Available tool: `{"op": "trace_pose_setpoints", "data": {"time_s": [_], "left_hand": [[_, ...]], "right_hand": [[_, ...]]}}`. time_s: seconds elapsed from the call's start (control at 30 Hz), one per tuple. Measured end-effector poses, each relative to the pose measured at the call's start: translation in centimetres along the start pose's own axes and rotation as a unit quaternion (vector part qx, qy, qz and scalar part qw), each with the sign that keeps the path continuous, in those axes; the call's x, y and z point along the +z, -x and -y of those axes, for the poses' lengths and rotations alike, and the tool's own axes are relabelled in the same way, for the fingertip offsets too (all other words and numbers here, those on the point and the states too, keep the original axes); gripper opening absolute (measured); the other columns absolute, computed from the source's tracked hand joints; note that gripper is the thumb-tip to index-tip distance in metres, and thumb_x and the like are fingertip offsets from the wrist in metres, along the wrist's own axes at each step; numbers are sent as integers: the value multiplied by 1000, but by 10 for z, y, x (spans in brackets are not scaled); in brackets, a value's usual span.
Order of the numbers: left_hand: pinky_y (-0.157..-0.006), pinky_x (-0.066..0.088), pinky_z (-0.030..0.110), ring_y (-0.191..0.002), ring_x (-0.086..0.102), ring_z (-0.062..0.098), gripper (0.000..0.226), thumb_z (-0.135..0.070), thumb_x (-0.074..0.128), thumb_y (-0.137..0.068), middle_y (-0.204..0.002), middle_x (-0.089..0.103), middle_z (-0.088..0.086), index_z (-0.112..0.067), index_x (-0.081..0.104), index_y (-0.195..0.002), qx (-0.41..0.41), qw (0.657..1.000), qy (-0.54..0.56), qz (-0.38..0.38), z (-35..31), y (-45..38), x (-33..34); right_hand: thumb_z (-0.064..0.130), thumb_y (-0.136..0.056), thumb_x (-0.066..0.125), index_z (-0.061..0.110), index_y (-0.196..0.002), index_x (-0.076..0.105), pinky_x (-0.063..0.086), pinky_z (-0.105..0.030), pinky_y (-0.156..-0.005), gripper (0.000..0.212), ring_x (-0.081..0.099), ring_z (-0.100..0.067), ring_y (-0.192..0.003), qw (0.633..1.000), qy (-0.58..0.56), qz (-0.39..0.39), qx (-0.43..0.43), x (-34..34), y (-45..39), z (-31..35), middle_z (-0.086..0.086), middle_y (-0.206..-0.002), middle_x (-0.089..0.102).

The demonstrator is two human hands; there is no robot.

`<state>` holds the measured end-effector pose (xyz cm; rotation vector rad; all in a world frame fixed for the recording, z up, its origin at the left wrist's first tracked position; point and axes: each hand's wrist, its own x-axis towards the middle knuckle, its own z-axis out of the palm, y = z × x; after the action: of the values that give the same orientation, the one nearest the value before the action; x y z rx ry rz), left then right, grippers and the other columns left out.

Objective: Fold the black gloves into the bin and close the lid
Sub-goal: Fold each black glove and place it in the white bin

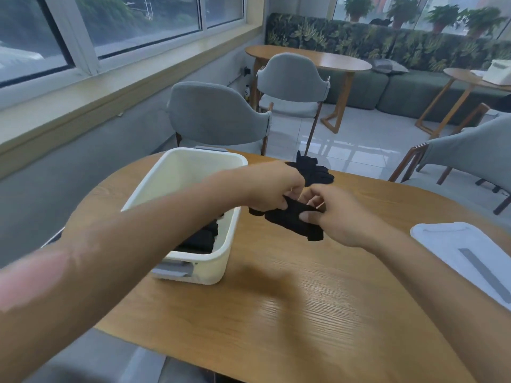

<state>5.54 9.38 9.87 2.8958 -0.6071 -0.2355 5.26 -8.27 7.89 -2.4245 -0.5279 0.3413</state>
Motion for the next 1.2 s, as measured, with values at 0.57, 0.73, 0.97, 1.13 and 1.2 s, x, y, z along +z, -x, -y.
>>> {"op": "trace_pose_setpoints", "data": {"time_s": [0.57,0.73,0.97,1.13,1.2], "left_hand": [[-74,44,22,-93,59,2,17,-24,69,-93,-93,58,-23,-37,59,-95,-132,988,76,1,114,126,-32],[-83,50,31,-97,59,7,17,-31,71,-91,-99,61,-20,-40,58,-96,-168,984,53,38,136,129,-7],[-82,41,23,-98,57,12,19,-22,70,-94,-107,62,-9,-29,57,-106,-150,974,77,153,136,122,22],[-70,37,16,-88,54,7,20,-22,70,-94,-98,59,-13,-29,54,-105,-140,960,76,232,137,118,29],[-73,39,20,-91,55,11,18,-22,69,-94,-98,60,-11,-26,54,-103,-137,957,64,248,137,118,36]], "right_hand": [[26,-94,68,26,-112,60,45,-19,-62,20,59,-6,-85,982,59,120,-131,67,-68,121,9,-106,62],[26,-93,68,19,-120,62,46,-27,-75,28,57,-18,-96,973,117,164,-116,94,-77,131,1,-112,61],[26,-90,72,12,-113,65,58,-35,-77,28,66,-24,-91,941,201,262,-70,122,-81,131,-6,-103,70],[23,-92,70,16,-77,51,40,-24,-49,25,55,-13,-62,918,244,305,-71,136,-76,133,0,-75,57],[18,-94,65,13,-78,52,39,-24,-49,21,51,-15,-62,912,262,309,-70,146,-75,133,-1,-73,54]]}}
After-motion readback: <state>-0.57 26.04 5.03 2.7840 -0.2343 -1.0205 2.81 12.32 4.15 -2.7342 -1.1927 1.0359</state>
